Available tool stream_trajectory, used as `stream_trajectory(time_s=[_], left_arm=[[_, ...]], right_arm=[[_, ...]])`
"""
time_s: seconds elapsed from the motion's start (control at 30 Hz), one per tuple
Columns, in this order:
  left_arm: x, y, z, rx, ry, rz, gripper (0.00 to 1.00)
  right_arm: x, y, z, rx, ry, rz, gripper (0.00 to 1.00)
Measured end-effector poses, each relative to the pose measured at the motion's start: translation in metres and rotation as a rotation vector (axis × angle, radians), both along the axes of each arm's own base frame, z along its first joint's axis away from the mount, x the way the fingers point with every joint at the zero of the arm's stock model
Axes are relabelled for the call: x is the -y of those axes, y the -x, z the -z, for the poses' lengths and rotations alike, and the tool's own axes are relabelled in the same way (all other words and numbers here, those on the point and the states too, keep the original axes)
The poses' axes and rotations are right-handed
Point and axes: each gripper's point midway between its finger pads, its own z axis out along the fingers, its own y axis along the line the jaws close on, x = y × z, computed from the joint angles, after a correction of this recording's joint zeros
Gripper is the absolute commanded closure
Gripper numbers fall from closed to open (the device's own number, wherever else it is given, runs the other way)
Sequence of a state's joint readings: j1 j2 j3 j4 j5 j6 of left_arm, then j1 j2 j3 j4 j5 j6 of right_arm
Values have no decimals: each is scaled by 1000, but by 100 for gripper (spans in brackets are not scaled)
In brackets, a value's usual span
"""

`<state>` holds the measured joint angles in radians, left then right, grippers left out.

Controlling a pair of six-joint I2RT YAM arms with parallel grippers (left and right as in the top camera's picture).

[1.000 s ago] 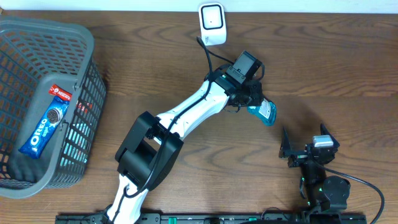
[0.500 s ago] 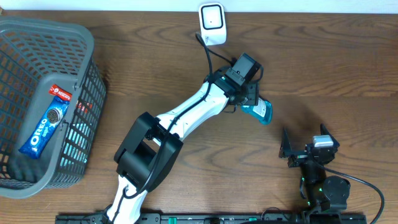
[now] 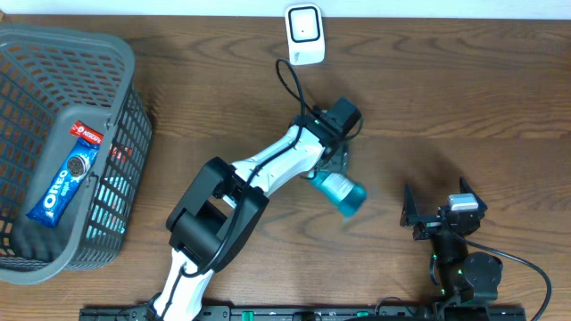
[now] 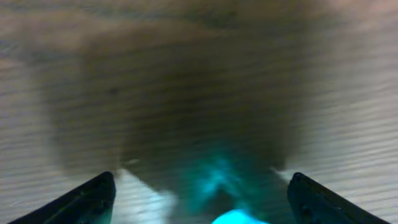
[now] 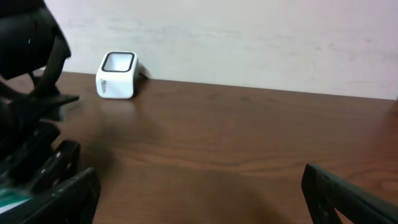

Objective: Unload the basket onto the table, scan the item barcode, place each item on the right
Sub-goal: 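Lower the bottle onto the table center and open the left gripper, then reach the left gripper into the basket and grasp the blue Oreo pack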

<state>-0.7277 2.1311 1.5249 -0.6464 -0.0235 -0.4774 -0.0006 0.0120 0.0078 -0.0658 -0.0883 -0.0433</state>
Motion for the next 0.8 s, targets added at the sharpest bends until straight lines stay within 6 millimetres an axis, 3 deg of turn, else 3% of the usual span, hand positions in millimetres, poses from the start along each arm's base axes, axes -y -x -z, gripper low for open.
stream_trajectory(time_s=[0.13, 0.23, 0.37, 0.47, 0.6, 0.7, 0.8], left_arm=[[-4, -6, -10, 45, -31, 55, 2], [-5, -16, -55, 147, -6, 81, 2], [-17, -23, -142, 311, 73, 82, 2], [-42, -22, -215, 444, 129, 42, 2], [-102, -17, -299, 605, 166, -78, 2], [-177, -9, -350, 713, 156, -249, 2], [-259, 5, -378, 779, 115, -474, 2]], right_arm=[[0, 0, 0, 0, 0, 0, 1], [0, 0, 0, 0, 0, 0, 1], [0, 0, 0, 0, 0, 0, 1], [0, 0, 0, 0, 0, 0, 1], [0, 0, 0, 0, 0, 0, 1], [0, 0, 0, 0, 0, 0, 1], [0, 0, 0, 0, 0, 0, 1]])
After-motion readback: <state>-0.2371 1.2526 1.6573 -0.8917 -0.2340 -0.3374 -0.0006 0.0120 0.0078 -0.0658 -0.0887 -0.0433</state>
